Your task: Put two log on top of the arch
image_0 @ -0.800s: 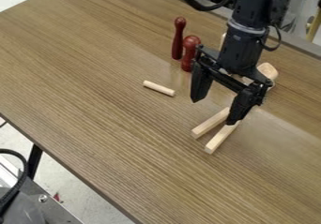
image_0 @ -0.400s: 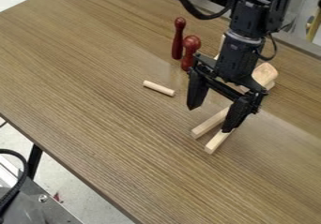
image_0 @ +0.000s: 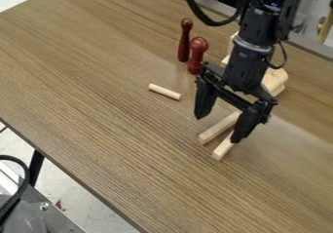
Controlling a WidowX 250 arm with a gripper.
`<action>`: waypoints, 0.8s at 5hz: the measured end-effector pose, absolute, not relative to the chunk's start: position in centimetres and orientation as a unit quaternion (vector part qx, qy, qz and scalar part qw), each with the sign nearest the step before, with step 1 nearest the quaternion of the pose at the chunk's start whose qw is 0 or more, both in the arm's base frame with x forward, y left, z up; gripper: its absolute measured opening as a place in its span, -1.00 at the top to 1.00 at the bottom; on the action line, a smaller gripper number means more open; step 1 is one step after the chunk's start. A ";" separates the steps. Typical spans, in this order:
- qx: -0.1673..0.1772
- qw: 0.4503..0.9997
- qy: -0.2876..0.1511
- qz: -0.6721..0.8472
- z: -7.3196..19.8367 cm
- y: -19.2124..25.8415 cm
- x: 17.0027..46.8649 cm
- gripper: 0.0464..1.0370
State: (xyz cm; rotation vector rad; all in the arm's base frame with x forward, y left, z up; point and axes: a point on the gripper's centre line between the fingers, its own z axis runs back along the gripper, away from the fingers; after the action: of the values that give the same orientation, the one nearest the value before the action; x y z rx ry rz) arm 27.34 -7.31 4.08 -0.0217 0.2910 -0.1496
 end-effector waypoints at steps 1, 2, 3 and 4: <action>-0.011 0.986 0.145 -0.080 3.6 -7.7 27.4 -0.92; -0.013 0.985 0.152 -0.083 3.1 -8.0 27.2 -0.92; -0.014 0.985 0.150 -0.086 2.5 -8.4 27.3 -0.92; -0.011 0.984 0.151 -0.091 1.9 -8.5 27.4 -0.92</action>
State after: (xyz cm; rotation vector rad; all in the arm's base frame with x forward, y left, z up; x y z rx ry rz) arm 27.40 -8.53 1.86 -0.0216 0.3030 -0.1837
